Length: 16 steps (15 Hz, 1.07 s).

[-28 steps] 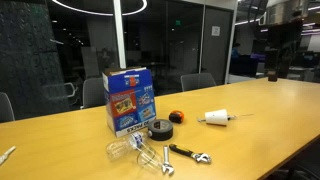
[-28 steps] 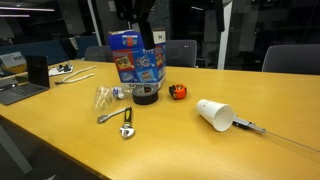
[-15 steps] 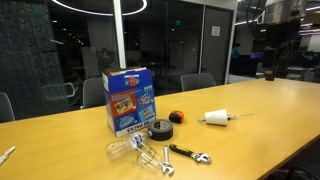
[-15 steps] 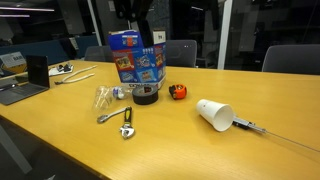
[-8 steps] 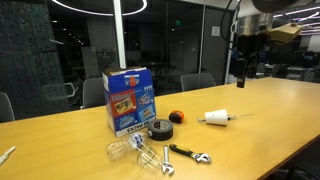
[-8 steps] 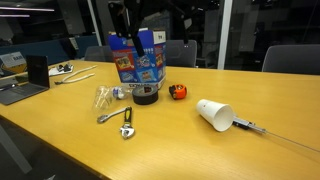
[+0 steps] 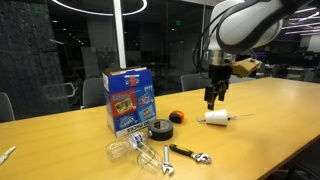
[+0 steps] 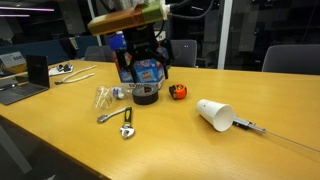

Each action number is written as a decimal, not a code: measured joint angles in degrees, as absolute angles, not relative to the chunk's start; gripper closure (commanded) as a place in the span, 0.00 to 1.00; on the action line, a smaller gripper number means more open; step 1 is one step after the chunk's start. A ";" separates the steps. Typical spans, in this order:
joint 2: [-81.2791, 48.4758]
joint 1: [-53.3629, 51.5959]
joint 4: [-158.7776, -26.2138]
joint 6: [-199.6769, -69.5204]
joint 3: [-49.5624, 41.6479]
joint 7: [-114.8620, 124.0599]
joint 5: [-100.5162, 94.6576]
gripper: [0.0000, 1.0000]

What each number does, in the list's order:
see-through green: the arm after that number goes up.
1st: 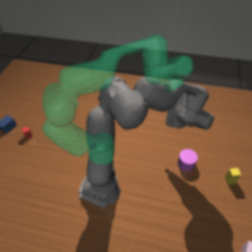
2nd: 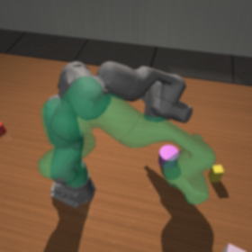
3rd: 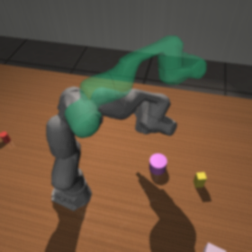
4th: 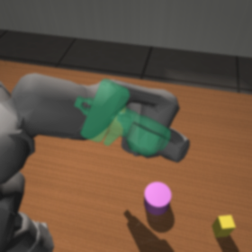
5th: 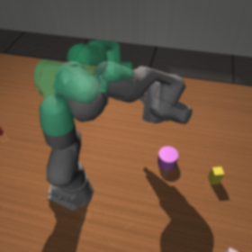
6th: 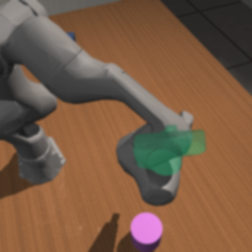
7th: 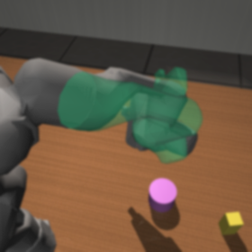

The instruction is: Put the tool into the blue box.

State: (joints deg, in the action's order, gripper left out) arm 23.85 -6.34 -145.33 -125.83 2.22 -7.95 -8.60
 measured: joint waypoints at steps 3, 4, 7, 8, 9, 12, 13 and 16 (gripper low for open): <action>19.68 -7.15 -146.04 -131.58 2.20 -8.07 -2.89 0.00; 18.51 -7.53 -146.37 -133.28 2.19 -8.21 -0.54 0.00; 15.90 -9.68 -147.50 -137.73 2.18 -10.43 7.70 0.00; 15.33 -10.62 -147.89 -138.87 2.23 -11.41 10.07 0.00; 14.79 -11.64 -148.21 -139.77 2.31 -12.59 12.33 0.00; 13.29 -14.55 -148.74 -141.46 3.11 -16.35 17.50 0.00; 12.73 -15.39 -148.77 -141.71 3.59 -17.44 18.28 0.00; 10.47 -17.40 -148.76 -141.77 5.63 -20.33 18.77 0.00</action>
